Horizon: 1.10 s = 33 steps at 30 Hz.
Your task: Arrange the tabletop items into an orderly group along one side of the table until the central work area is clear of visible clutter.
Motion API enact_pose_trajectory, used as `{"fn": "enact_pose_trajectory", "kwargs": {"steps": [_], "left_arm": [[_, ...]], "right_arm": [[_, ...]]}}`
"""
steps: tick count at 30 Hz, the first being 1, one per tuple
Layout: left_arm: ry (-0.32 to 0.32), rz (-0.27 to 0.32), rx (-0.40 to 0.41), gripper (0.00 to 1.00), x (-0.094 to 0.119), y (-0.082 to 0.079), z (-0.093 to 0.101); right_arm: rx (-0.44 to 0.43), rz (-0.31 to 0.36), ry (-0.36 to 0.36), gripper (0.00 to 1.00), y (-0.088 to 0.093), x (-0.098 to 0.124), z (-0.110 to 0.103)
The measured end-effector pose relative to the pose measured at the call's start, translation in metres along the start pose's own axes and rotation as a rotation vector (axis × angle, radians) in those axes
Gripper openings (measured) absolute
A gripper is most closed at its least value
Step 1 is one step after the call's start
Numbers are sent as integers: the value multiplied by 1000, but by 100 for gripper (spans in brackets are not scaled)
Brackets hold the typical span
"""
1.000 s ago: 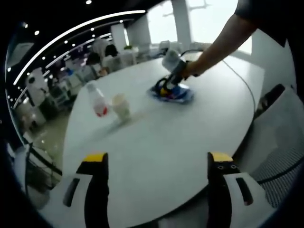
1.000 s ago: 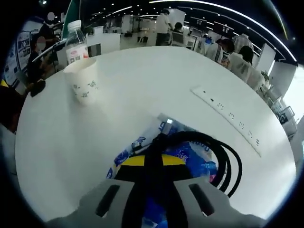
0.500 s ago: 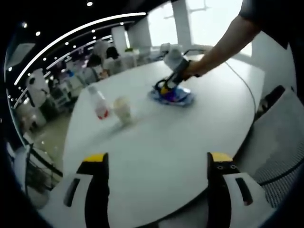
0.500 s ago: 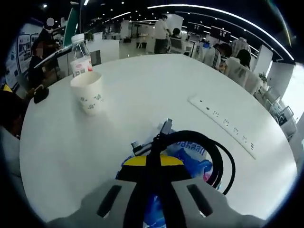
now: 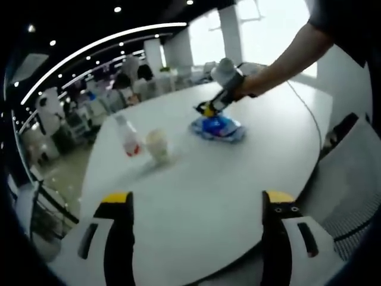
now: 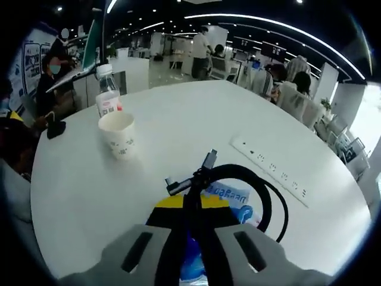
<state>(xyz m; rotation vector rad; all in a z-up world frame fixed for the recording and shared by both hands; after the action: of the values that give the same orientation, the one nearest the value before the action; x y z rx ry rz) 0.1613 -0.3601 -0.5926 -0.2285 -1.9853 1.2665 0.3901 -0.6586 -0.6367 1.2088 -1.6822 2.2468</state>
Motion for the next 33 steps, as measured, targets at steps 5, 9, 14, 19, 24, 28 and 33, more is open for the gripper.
{"fn": "enact_pose_trajectory", "kwargs": {"steps": [5, 9, 14, 19, 24, 28, 33], "left_arm": [[-9, 18, 12, 88, 1, -2, -1], [-11, 27, 3, 89, 1, -2, -1], [-7, 28, 3, 93, 0, -3, -1], [-18, 47, 2, 93, 0, -5, -3], [-24, 53, 3, 94, 0, -7, -4], [-28, 57, -1, 94, 1, -8, -4], [-29, 60, -4, 94, 1, -9, -4]], "right_arm": [[24, 28, 16, 3, -10, 11, 0], [32, 42, 27, 3, -14, 12, 12], [33, 57, 43, 3, -19, 21, 13], [36, 75, 58, 4, -24, 29, 19], [40, 89, 69, 4, -27, 37, 23], [50, 97, 82, 4, -29, 46, 25], [57, 106, 98, 4, -32, 57, 29]]}}
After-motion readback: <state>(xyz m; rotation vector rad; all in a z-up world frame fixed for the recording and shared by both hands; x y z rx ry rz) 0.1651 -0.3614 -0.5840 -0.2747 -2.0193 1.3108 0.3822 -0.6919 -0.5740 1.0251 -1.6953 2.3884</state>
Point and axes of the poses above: the point that each gripper's makers call its tool centre point, and the gripper's own axes: x roughly backward along the fingers, z roughly to its right, y roughly out of its underside, the point moved 7 cm from there along x, roughly backward along the fingers, and after that the axes turned 6 degrees about -x, right-handed, at the moved point
